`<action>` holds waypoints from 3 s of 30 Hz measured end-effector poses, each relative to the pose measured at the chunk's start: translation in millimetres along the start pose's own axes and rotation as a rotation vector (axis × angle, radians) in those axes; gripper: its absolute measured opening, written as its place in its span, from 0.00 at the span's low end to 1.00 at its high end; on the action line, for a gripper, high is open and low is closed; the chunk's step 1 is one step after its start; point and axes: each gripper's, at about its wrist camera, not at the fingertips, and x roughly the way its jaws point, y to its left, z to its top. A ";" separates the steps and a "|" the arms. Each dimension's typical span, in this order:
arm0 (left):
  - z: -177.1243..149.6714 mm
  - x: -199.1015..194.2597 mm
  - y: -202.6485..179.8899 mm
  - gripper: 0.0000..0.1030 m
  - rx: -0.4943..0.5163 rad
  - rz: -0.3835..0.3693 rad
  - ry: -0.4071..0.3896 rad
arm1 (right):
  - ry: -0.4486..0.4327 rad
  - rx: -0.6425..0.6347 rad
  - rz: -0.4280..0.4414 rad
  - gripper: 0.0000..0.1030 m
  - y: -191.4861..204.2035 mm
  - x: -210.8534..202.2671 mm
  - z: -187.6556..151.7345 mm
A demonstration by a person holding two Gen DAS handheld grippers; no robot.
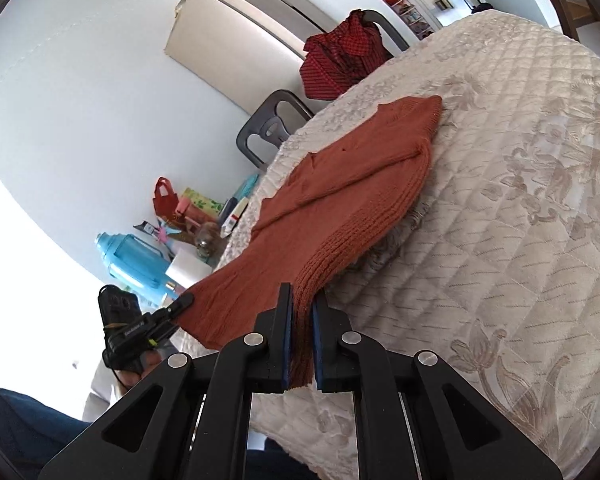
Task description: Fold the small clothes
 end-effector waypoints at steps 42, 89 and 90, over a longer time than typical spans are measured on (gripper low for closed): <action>159.6 194.8 89.6 0.30 -0.263 0.163 0.047 | -0.078 0.435 -0.025 0.34 -133.4 132.5 193.8; 45.9 173.9 -36.9 0.32 0.321 0.310 0.190 | 0.099 -0.275 -0.438 0.14 -16.4 119.9 81.9; 45.7 165.7 -36.0 0.32 0.316 0.318 0.169 | 0.088 -0.245 -0.435 0.14 -21.7 113.0 83.4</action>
